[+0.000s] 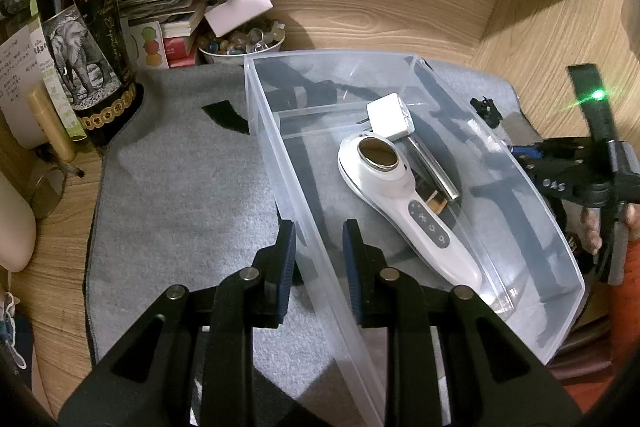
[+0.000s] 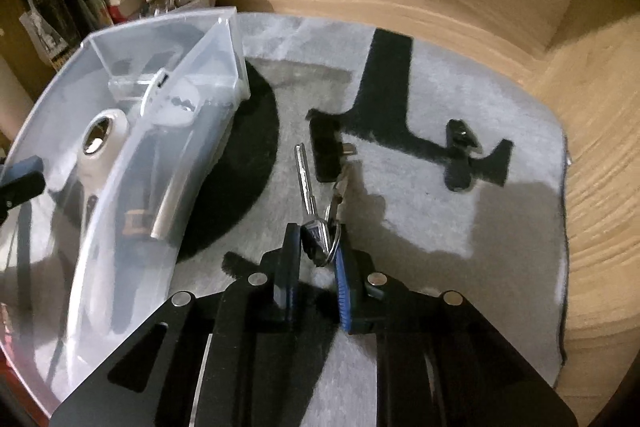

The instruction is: Organize rigid objects

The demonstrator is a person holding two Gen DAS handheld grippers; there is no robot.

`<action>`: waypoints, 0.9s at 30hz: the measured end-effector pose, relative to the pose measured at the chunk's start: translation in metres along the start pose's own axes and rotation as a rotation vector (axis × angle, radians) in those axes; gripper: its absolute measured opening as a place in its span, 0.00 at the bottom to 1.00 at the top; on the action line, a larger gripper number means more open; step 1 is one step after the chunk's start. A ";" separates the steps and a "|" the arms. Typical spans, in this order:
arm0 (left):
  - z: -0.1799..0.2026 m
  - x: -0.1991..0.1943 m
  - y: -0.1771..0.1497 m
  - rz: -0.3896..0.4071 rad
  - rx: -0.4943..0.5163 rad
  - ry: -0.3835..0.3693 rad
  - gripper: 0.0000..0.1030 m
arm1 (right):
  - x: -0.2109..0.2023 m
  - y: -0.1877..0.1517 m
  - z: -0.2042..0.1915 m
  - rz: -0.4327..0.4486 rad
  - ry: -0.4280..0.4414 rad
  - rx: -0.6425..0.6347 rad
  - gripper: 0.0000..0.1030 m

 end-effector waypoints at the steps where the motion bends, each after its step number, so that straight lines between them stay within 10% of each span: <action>1: 0.000 0.001 0.001 0.000 0.000 0.001 0.23 | -0.004 0.001 0.004 0.014 -0.002 0.001 0.13; 10: 0.000 0.001 0.001 0.001 0.003 0.004 0.23 | -0.053 0.032 0.003 0.151 -0.041 -0.029 0.07; 18: 0.000 0.001 0.001 0.000 0.002 0.005 0.23 | -0.033 0.026 0.010 0.084 -0.057 -0.032 0.08; 23: 0.000 0.001 0.001 0.000 0.001 0.004 0.23 | 0.003 0.017 0.030 -0.013 -0.038 0.035 0.37; 27: 0.001 0.001 0.001 0.000 0.003 0.005 0.23 | 0.026 0.018 0.041 -0.062 -0.014 0.084 0.38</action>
Point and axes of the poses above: each gripper's, at about its wrist camera, not at the fingertips, and x roughly the way its jaws point, z to its right, y to its top, the point moved 8 cm from there along x, roughly the way its jaws point, and after that the axes turned 13 degrees about -x, right-handed, at the moved point
